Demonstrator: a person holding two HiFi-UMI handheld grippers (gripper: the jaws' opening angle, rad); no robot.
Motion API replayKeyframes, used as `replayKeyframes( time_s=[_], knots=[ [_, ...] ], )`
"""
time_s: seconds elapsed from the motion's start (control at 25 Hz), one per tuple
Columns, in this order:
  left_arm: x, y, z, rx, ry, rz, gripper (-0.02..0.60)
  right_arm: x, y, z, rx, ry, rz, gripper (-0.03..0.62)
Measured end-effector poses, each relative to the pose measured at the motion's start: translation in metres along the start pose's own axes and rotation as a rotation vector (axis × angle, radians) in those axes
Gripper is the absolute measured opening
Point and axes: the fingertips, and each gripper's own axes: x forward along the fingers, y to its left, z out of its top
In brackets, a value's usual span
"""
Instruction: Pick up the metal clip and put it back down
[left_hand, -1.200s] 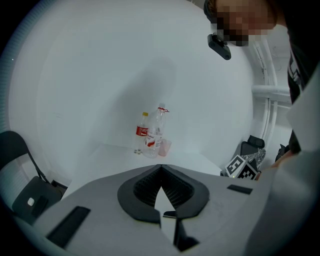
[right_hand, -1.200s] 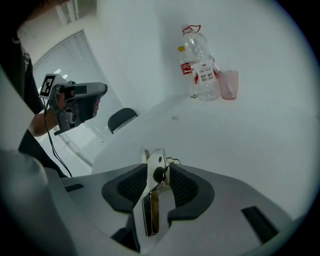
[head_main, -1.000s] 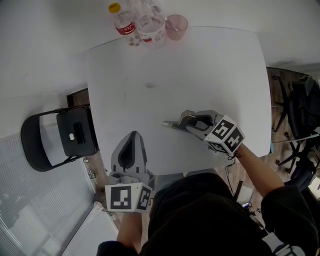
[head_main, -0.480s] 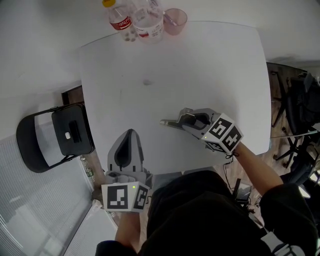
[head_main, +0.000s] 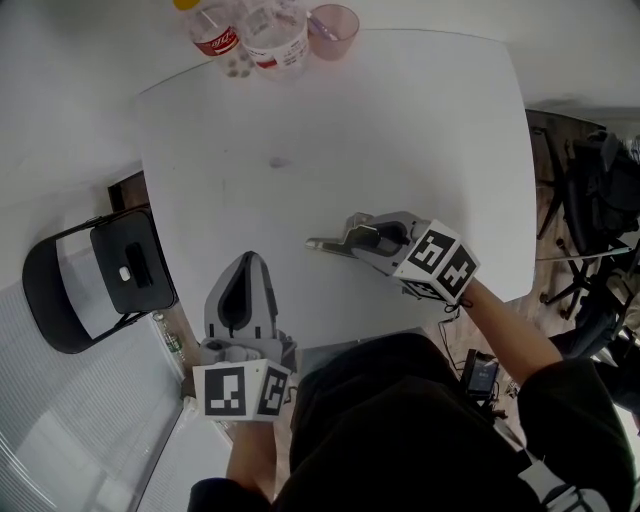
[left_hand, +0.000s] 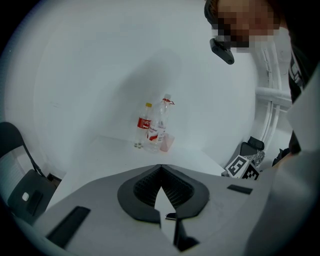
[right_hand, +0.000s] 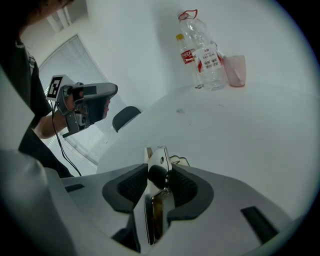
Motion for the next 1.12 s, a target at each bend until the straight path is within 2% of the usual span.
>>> replayKeyframes(
  time_s=[0.6,1.12],
  knots=[
    [0.014,-0.002,0.005,0.006,0.013,-0.005,0.014,-0.001,0.002,0.002,0.028,0.003,0.067,0.115],
    [0.013,-0.015,0.011,0.018,0.0,-0.012,0.014,-0.016,-0.006,0.011,0.047,-0.049,0.019,0.1]
  ],
)
